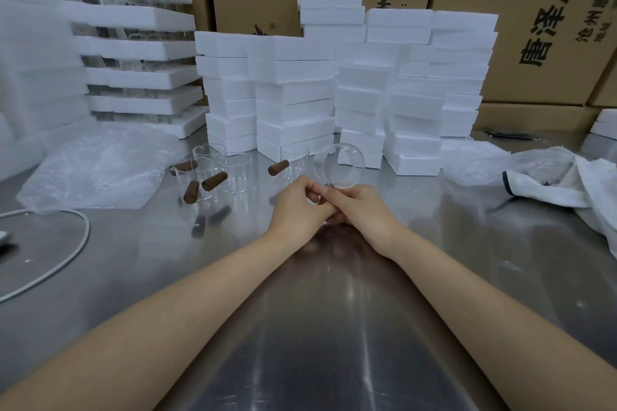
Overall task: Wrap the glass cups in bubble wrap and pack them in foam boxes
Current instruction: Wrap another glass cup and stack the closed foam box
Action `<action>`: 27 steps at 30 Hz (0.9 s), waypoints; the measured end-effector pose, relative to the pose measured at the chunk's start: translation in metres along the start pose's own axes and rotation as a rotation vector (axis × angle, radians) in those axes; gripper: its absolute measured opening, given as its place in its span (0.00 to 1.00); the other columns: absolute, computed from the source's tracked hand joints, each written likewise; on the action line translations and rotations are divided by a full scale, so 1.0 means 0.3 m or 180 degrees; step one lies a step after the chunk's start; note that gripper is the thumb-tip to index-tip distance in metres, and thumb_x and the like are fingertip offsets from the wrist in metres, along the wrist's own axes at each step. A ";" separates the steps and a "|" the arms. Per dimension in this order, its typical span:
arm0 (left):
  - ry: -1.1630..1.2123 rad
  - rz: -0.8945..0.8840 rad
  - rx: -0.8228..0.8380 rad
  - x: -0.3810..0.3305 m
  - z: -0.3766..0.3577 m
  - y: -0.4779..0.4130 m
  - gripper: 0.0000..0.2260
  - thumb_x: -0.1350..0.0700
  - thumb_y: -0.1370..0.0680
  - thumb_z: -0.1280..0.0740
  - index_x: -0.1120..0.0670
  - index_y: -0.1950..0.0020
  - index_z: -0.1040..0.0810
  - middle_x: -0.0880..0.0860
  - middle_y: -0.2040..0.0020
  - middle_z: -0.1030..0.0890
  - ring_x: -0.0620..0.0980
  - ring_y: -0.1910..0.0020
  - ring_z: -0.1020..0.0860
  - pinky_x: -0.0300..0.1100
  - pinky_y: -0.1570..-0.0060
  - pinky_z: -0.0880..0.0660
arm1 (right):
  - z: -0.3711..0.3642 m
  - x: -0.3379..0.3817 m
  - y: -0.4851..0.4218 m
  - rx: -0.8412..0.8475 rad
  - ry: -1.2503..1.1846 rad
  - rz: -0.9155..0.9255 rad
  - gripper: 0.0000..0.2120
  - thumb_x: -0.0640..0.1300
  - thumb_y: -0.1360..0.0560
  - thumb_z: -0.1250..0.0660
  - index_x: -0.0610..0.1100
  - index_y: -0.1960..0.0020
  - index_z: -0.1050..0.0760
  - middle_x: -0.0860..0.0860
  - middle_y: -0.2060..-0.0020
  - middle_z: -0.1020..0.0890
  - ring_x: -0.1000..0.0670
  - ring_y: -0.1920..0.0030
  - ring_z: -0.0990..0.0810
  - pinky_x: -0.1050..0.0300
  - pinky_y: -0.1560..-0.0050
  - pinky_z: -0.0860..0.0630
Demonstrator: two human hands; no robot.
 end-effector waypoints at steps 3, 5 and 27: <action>0.0052 -0.0009 0.0027 0.001 0.000 0.002 0.11 0.57 0.30 0.26 0.56 0.56 0.28 0.48 0.63 0.26 0.40 0.70 0.30 0.25 0.72 0.34 | 0.002 -0.002 -0.001 -0.0001 -0.0143 0.0098 0.15 0.45 0.25 0.30 0.31 0.53 0.21 0.32 0.55 0.19 0.45 0.57 0.19 0.47 0.48 0.21; 0.0021 -0.0032 0.0035 0.000 0.001 0.003 0.11 0.58 0.30 0.26 0.56 0.58 0.29 0.47 0.65 0.26 0.39 0.71 0.31 0.25 0.71 0.34 | 0.007 0.000 0.003 0.0102 -0.0298 0.0154 0.15 0.44 0.25 0.29 0.30 0.53 0.22 0.35 0.56 0.19 0.43 0.55 0.20 0.49 0.49 0.21; 0.0059 -0.0176 0.0136 -0.015 -0.004 0.012 0.14 0.55 0.30 0.28 0.53 0.62 0.35 0.45 0.71 0.32 0.39 0.75 0.34 0.29 0.71 0.36 | 0.034 0.033 0.010 0.0733 -0.0796 -0.0110 0.10 0.41 0.20 0.39 0.43 0.53 0.19 0.47 0.55 0.16 0.50 0.52 0.18 0.58 0.47 0.25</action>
Point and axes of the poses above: each hand's wrist, its own y-axis away from the middle knuckle, its own z-axis out of the back of the hand, x = y × z, the point moved 1 cm from there along -y, towards the middle knuckle
